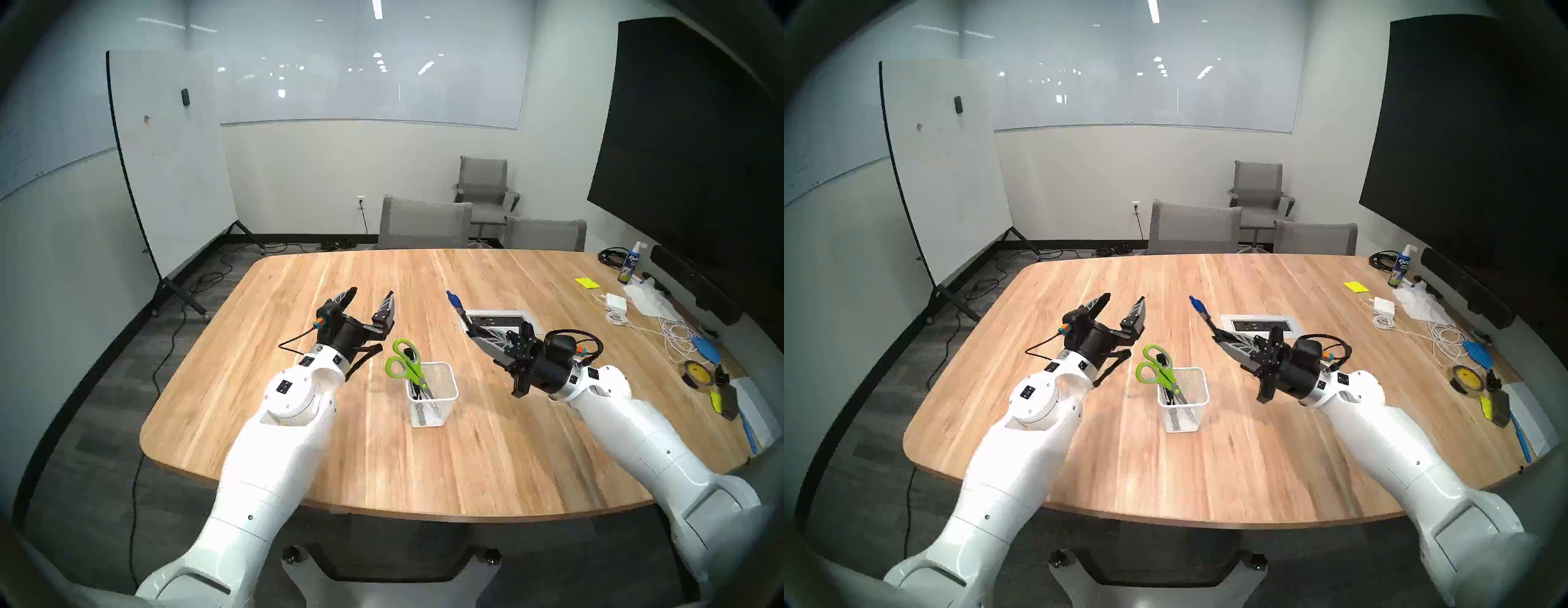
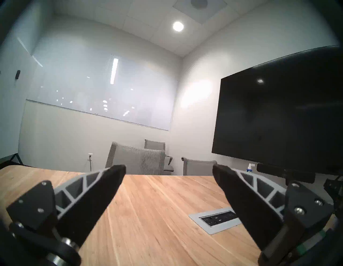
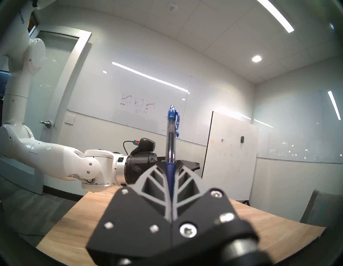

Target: Place the pen, the marker, and the scissors into the pen holder

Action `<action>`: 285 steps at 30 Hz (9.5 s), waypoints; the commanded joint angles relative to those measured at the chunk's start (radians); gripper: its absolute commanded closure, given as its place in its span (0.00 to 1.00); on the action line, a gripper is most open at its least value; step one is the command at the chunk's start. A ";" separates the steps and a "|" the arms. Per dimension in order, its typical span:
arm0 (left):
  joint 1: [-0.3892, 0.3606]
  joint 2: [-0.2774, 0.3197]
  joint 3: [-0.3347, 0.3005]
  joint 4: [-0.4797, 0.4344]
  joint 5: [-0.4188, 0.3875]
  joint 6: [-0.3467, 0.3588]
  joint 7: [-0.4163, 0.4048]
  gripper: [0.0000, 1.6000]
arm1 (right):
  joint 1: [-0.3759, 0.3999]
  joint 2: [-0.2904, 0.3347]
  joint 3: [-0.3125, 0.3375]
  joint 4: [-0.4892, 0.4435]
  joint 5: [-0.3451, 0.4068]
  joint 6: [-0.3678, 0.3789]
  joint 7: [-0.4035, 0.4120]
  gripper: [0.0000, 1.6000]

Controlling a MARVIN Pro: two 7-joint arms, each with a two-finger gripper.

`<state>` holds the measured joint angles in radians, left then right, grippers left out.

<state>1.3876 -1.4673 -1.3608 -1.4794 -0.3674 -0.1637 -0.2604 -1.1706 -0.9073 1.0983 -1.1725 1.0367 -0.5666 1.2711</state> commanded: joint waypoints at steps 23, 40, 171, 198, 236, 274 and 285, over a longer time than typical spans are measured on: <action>-0.021 -0.022 0.035 -0.057 -0.023 0.037 -0.017 0.00 | 0.015 0.002 0.000 -0.009 0.013 -0.003 0.043 1.00; -0.010 -0.028 0.068 -0.073 -0.005 0.055 0.009 0.00 | 0.016 0.002 0.000 -0.007 0.014 -0.003 0.046 1.00; -0.131 -0.037 0.056 0.136 -0.154 -0.096 -0.346 0.00 | 0.017 0.004 -0.004 -0.008 0.016 -0.005 0.044 1.00; -0.105 -0.036 0.061 0.087 -0.102 -0.078 -0.273 0.00 | 0.018 0.004 -0.005 -0.007 0.018 -0.005 0.046 1.00; -0.096 -0.028 0.064 0.055 -0.100 -0.026 -0.245 0.00 | 0.098 -0.039 -0.075 0.093 -0.011 -0.014 0.042 1.00; -0.086 -0.020 0.071 0.021 -0.092 0.022 -0.206 0.00 | 0.237 -0.089 -0.173 0.189 -0.059 -0.015 0.058 1.00; -0.069 -0.023 0.074 -0.009 -0.044 0.018 -0.151 0.00 | 0.218 -0.062 -0.174 0.169 -0.038 -0.019 0.063 1.00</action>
<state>1.3125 -1.4863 -1.2895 -1.4420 -0.4440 -0.1312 -0.4476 -0.9566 -0.9923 0.9161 -0.9803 0.9713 -0.5808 1.2587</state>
